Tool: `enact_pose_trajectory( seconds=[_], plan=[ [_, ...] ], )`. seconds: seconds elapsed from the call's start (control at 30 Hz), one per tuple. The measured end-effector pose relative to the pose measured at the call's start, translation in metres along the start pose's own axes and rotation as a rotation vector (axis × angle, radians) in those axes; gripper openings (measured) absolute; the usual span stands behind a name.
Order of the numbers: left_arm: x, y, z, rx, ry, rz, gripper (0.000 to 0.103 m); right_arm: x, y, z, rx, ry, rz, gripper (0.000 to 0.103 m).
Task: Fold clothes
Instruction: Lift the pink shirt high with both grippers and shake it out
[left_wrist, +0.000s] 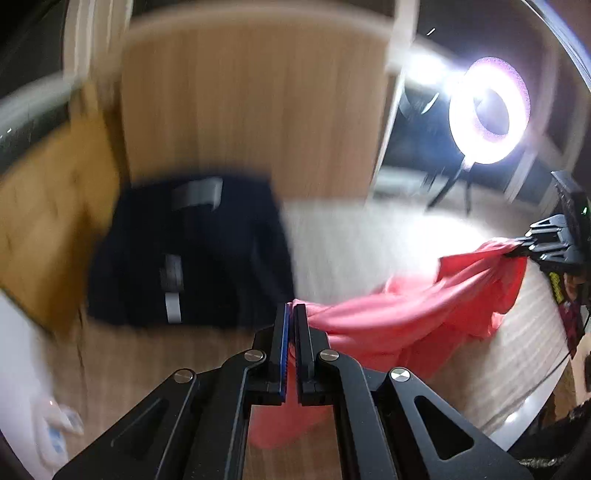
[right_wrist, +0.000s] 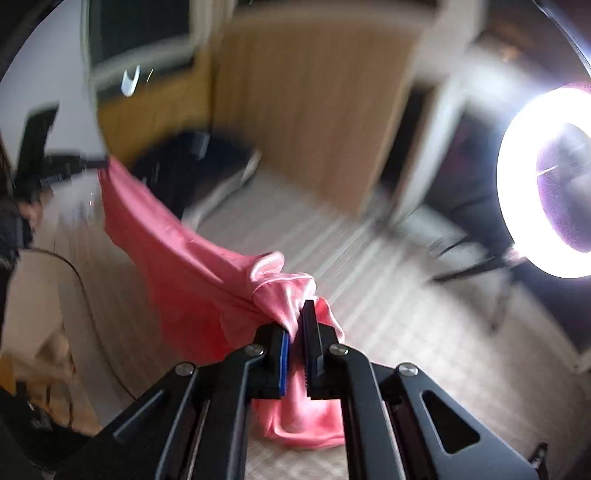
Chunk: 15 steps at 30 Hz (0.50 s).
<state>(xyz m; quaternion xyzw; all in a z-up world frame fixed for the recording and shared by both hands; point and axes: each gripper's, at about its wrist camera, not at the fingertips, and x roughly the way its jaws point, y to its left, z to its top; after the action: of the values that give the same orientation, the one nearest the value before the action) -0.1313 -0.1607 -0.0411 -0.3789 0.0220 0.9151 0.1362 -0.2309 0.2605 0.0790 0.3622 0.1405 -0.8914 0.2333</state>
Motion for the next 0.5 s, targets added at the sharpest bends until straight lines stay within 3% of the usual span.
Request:
enact_pose_trajectory(
  seconds=[0.13,0.3,0.4,0.5],
  plan=[
    [-0.057,-0.019,0.067,0.087,-0.166,0.015,0.002,-0.124,-0.010,0.035,0.007,-0.231,-0.149,0.006],
    [-0.167,-0.061,0.138,0.224,-0.440,0.000,0.002,-0.263,0.013,0.047,-0.028,-0.443,-0.293,0.006],
    [-0.223,-0.078,0.160,0.272,-0.565,-0.011,0.002,-0.320,0.028,0.041,-0.035,-0.508,-0.319,0.006],
    [-0.268,-0.089,0.174,0.309,-0.653,-0.005,0.002,-0.349,0.042,0.032,-0.042,-0.533,-0.347,0.006]
  ],
)
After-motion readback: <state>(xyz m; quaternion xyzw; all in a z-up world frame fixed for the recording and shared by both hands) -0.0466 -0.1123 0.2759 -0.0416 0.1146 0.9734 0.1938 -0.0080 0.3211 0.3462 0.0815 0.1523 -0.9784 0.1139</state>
